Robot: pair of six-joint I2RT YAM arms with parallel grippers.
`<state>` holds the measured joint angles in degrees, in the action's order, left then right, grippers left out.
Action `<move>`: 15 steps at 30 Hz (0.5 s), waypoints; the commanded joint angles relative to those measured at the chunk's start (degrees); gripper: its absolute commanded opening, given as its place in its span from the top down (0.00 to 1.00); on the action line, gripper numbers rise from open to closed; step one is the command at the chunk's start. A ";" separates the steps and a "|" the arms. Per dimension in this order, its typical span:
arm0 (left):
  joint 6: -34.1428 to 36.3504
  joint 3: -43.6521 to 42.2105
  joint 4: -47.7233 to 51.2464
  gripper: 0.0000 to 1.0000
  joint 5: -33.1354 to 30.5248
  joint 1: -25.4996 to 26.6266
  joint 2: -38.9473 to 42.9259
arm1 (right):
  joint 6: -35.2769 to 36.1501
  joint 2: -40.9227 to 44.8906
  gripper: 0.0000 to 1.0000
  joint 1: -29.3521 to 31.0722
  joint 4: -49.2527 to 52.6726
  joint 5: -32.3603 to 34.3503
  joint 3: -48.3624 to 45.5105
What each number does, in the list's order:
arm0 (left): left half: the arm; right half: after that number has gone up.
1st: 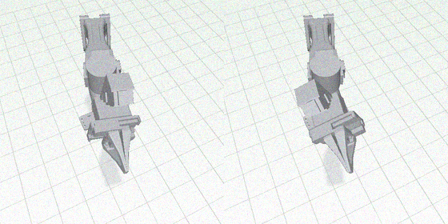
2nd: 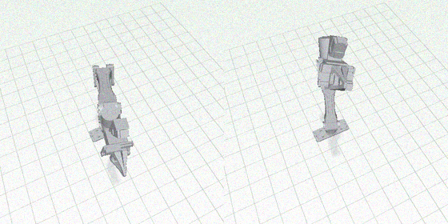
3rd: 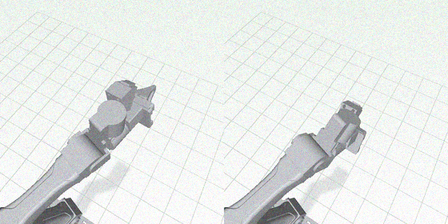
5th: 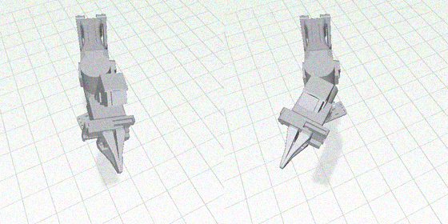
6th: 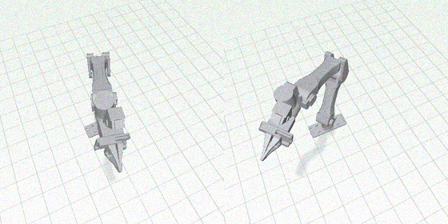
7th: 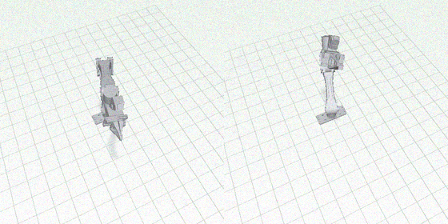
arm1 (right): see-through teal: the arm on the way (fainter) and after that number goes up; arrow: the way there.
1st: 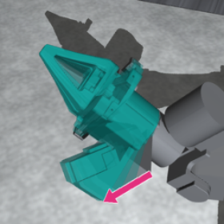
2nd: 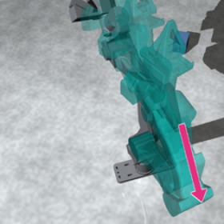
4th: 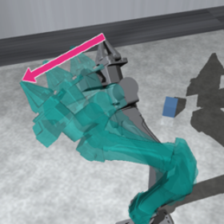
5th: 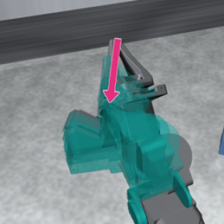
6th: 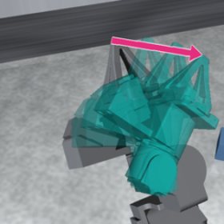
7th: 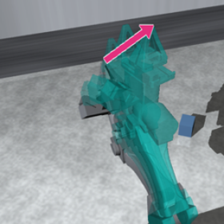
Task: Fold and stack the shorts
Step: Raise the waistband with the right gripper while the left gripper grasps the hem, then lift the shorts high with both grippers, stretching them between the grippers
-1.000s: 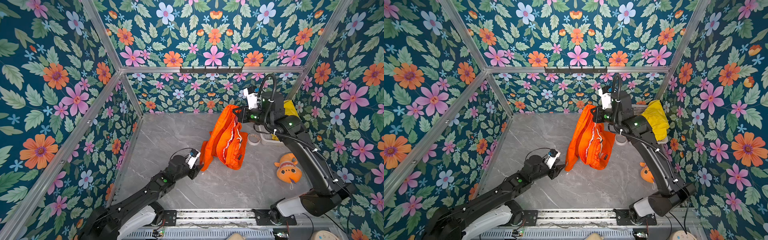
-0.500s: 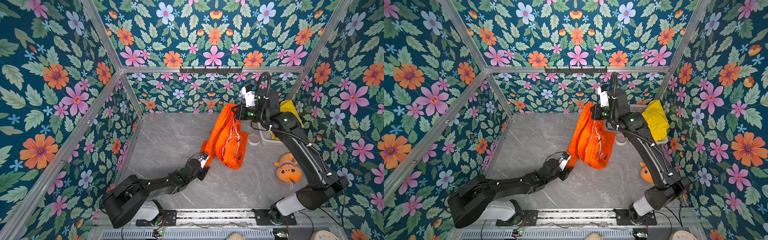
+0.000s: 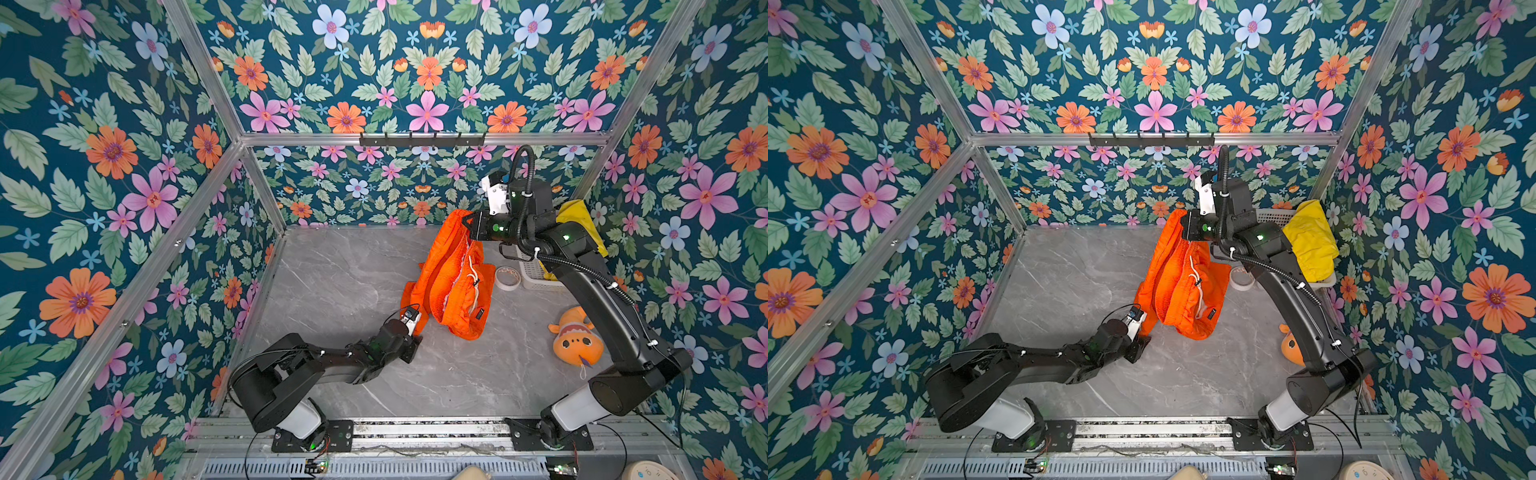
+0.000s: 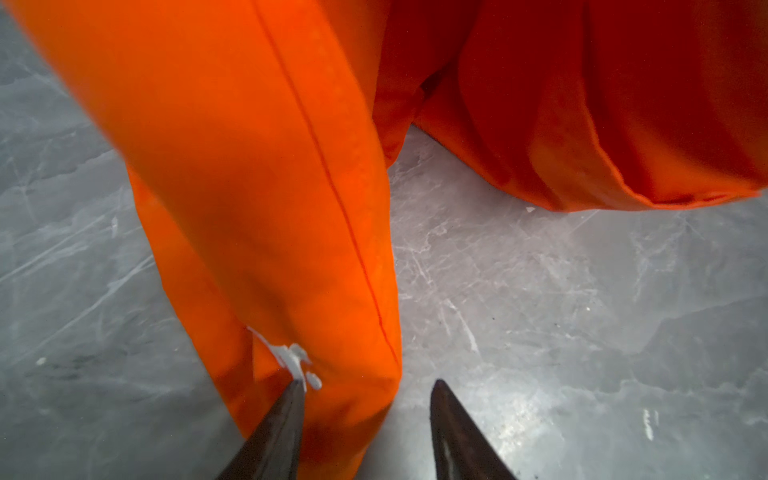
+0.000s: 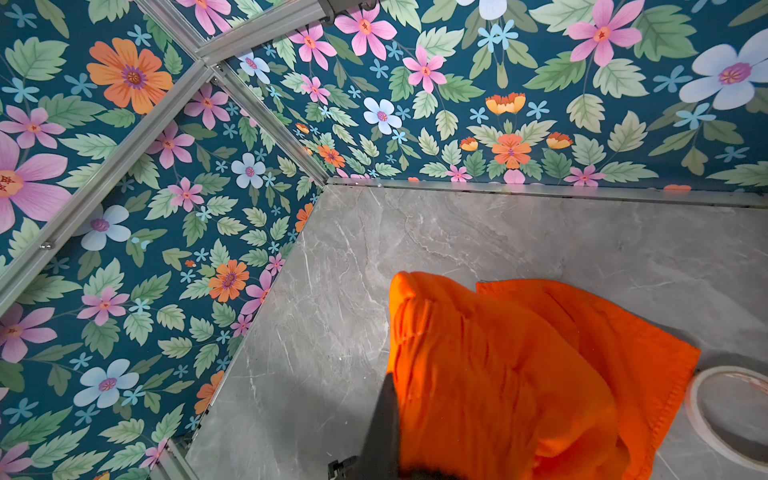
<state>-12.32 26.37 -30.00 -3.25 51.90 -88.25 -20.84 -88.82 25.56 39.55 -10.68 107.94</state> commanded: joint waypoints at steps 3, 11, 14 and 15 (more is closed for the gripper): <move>-3.05 1.76 -1.37 0.49 -3.70 0.04 -3.25 | -0.99 0.12 1.00 0.01 -1.76 -1.62 0.25; -3.69 4.49 2.59 0.71 -5.47 0.04 -5.97 | -0.64 0.79 1.00 0.03 -1.24 -1.80 0.08; -2.69 6.37 9.26 0.83 -5.16 0.04 -1.75 | 0.33 1.09 1.00 -0.35 0.11 -1.81 0.00; -2.16 7.03 12.05 0.86 -5.23 0.04 0.20 | 0.33 1.34 1.00 -0.94 0.47 -2.52 -0.21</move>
<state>-15.20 32.08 -23.94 -7.60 51.96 -91.05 -21.23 -88.31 25.32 39.66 -12.10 107.83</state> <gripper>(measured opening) 0.153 0.055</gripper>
